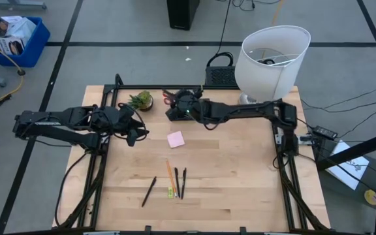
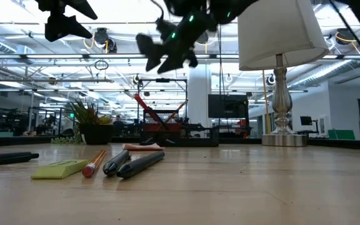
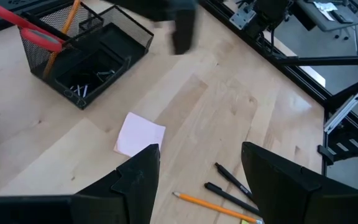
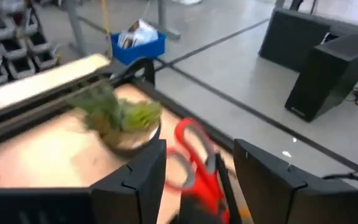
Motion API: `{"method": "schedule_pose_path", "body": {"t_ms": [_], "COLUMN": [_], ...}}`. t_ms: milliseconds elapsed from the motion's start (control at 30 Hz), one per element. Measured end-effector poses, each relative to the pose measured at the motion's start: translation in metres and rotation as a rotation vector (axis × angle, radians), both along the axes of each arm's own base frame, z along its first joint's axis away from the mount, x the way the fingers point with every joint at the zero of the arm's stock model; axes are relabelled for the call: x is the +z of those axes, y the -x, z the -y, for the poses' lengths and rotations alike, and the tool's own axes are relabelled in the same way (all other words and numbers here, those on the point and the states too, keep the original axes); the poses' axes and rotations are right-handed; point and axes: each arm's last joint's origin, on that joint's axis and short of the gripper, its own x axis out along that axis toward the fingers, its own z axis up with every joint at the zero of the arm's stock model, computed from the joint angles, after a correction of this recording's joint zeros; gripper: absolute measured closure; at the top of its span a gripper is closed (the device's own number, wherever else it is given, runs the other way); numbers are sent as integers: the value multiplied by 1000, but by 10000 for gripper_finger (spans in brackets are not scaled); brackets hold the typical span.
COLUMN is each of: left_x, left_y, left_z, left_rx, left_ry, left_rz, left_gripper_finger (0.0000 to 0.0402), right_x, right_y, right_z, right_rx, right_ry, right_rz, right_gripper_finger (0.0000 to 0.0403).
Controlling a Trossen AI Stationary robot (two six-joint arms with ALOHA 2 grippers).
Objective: Pick and place office supplies into organizer
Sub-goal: Put the pink sticky notes into the black desk organizer
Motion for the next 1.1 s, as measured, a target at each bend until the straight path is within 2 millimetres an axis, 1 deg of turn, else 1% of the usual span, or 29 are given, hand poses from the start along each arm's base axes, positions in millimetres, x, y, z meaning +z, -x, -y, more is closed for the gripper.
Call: {"method": "schedule_pose_path", "body": {"t_ms": [133,267,367,433,500,567,633,700,733,833,900,967,1100], "left_x": [0,0,0,0,0,0,0,0,0,0,0,0,-1], "left_y": [0,0,0,0,0,0,0,0,0,0,0,0,0], "left_z": [0,0,-1,-1,-2,-1,-1,-1,0,0,0,0,1], "left_rx": [-8,-32,-32,-18,-15,-15,-19,-29,-36,-39,-35,-30,-46], "left_ry": [-11,-52,-71,-75,-76,-74,-55,-46,-44,-40,-35,-20,-9], "left_rz": [-2,-5,-7,-8,-8,-8,-7,-8,-9,-8,-8,-6,-10], "left_gripper_finger": [169,169,169,169,169,169,169,169,169,169,169,169,169], "right_x": [19,29,29,25,13,-1,-19,-31,-35,-47,-58,-68,-95], "right_y": [14,28,30,28,17,12,6,3,4,-2,-3,-9,-11], "right_z": [-27,-50,-67,-82,-98,-111,-123,-133,-136,-143,-144,-145,-142], "right_rx": [62,64,157,273,429,572,689,760,782,802,785,783,754], "right_ry": [-53,-142,-192,-187,-140,-84,-27,21,31,74,108,139,176], "right_rz": [-42,-62,-93,-141,-189,-274,-360,-419,-452,-468,-515,-522,-640], "right_gripper_finger": [223,223,223,222,222,222,222,222,222,222,222,222,222]}}
